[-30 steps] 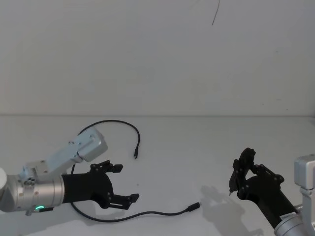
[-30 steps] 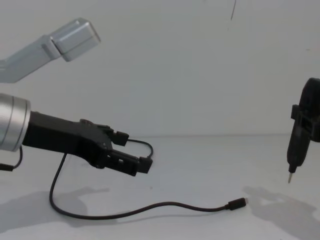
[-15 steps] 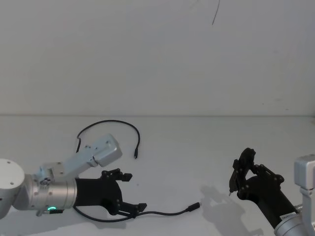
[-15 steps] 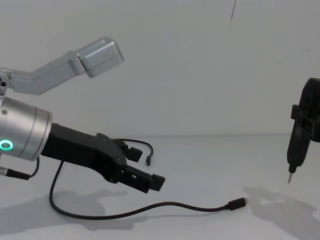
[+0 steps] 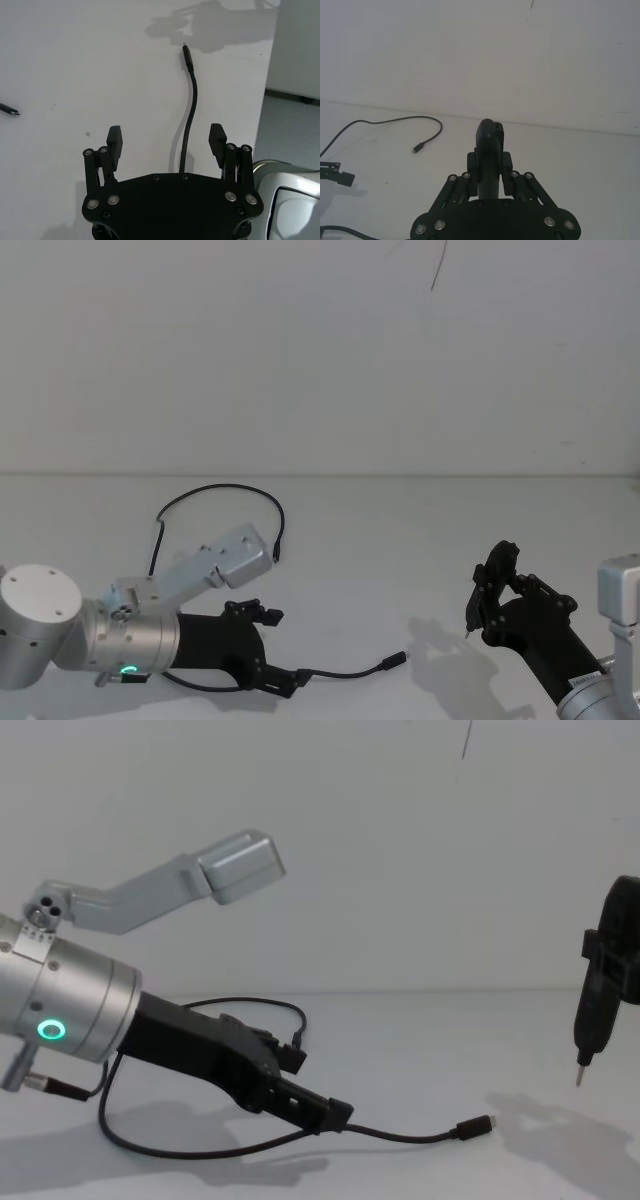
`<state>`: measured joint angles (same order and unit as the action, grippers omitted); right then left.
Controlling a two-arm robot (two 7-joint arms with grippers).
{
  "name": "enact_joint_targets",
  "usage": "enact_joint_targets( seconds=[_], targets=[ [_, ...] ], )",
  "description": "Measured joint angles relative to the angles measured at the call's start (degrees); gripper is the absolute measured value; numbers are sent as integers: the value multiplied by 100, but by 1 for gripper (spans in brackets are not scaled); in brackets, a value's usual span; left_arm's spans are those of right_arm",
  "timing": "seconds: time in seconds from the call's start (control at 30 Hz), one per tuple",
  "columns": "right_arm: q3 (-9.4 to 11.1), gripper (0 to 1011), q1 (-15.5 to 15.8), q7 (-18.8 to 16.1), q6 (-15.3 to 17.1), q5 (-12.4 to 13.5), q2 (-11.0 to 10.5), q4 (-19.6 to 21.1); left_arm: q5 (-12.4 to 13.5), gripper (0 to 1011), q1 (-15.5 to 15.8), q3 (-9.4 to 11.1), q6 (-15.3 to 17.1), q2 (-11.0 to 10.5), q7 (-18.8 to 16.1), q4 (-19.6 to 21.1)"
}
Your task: Pick up the data cable with the one hand.
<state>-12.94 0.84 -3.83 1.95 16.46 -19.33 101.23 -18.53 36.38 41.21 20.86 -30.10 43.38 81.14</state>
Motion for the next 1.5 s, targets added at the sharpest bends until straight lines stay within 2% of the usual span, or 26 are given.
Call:
enact_joint_targets(
  seconds=[0.43,0.87,0.97,1.17,1.5],
  targets=[
    [0,263,0,0,0,0,0,0,13,1004,150,183,234,236,-128,-283],
    [0,263,0,0,0,0,0,0,0,1004,218,267,421,377,-270,-430],
    [0,263,0,0,0,0,0,0,-4,965,227,278,452,399,-295,-451],
    [0,263,0,0,0,0,0,0,-11,817,240,292,496,428,-327,-480],
    [0,263,0,0,0,0,0,0,-16,499,249,306,535,453,-355,-506]
  ],
)
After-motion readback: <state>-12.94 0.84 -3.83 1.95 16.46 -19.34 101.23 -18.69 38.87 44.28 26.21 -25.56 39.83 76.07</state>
